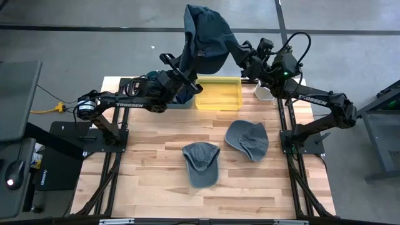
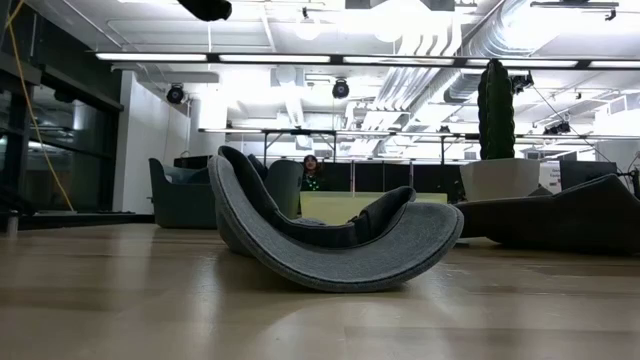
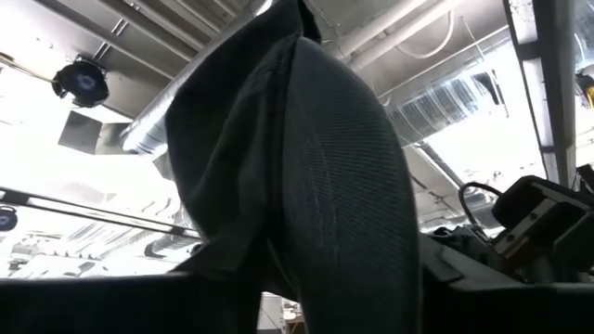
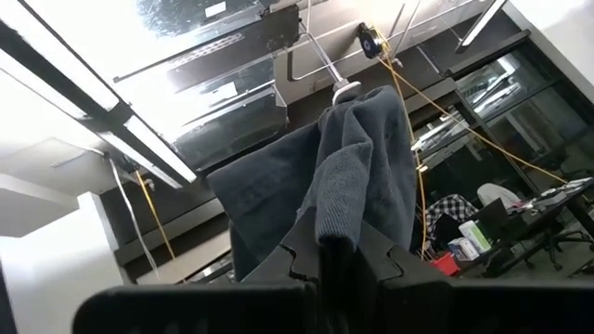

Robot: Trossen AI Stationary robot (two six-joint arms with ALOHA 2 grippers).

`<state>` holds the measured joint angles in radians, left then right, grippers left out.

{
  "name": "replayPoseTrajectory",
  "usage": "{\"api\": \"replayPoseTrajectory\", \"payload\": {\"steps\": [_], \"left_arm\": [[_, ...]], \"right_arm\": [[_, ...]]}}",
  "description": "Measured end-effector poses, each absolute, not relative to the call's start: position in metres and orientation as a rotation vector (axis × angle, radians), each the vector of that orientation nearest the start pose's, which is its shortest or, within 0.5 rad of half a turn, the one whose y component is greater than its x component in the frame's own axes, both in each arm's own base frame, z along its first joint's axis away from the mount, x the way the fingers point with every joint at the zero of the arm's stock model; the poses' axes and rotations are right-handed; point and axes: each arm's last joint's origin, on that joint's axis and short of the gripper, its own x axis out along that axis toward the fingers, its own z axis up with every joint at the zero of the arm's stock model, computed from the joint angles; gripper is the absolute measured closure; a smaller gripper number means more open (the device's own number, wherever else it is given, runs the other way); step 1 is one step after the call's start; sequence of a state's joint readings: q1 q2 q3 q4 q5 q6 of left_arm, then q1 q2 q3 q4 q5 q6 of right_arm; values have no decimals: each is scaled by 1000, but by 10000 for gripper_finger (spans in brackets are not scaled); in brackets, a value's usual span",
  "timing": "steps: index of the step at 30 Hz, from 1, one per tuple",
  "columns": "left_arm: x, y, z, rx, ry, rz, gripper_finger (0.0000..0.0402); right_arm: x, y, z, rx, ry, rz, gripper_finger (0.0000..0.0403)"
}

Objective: Pick & Place hat
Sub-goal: Put the blue cap into the blue bin

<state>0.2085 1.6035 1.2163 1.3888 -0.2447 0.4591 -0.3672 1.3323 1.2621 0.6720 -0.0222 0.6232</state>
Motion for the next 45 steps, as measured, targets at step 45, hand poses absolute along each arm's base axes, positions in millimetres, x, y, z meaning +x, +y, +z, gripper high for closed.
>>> {"api": "replayPoseTrajectory", "payload": {"steps": [45], "left_arm": [[320,78,413,315,-820,705,401]], "right_arm": [[250,-112,459,393,-507,-3,259]]}}
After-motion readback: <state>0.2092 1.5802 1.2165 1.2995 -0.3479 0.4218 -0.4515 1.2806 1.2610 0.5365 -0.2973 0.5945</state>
